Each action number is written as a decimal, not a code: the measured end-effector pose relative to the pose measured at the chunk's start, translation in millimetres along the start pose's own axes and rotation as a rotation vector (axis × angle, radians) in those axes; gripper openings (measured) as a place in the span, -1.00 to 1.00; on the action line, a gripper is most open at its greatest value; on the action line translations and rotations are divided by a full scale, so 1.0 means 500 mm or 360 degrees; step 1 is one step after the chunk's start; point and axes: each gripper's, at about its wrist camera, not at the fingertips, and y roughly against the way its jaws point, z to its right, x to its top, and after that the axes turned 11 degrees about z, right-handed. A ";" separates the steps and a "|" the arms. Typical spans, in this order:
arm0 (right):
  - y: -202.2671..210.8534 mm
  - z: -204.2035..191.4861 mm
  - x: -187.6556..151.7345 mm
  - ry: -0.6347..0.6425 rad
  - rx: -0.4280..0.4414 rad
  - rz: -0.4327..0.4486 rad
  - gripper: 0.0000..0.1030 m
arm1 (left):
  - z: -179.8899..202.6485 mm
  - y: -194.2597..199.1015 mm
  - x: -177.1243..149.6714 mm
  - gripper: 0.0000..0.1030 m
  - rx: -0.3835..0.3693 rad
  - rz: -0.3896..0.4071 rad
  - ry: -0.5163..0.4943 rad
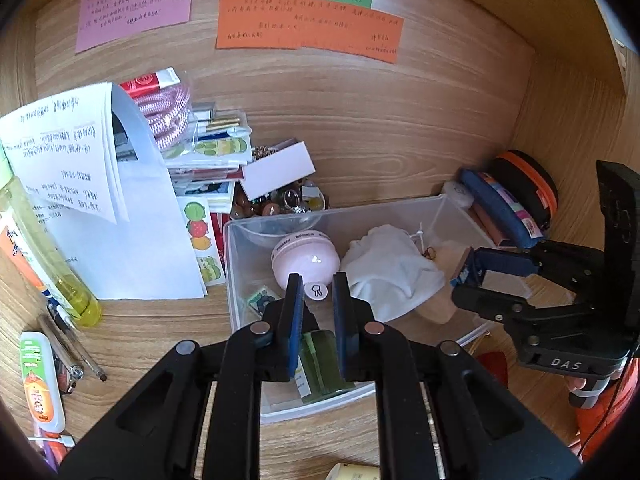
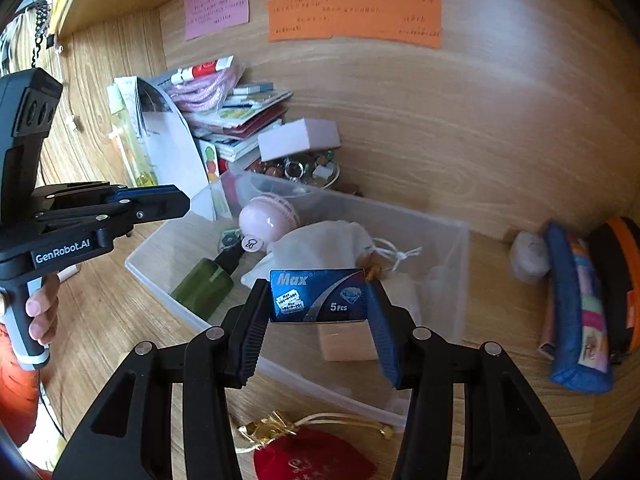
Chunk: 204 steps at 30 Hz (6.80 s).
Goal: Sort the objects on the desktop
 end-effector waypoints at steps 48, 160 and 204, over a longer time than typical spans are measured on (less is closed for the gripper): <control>0.156 -0.053 -0.185 0.0062 -0.0120 -0.0069 0.49 | 0.074 0.155 -0.249 0.42 -0.0060 -0.0191 -0.0044; 0.040 -0.120 -0.033 0.0362 0.0060 0.0091 -0.05 | 0.004 0.019 0.011 0.10 -0.0157 -0.0052 0.0022; 0.042 0.001 -0.231 0.0199 0.0058 -0.0281 0.35 | 0.173 0.002 -0.193 0.19 -0.0196 -0.0367 -0.0313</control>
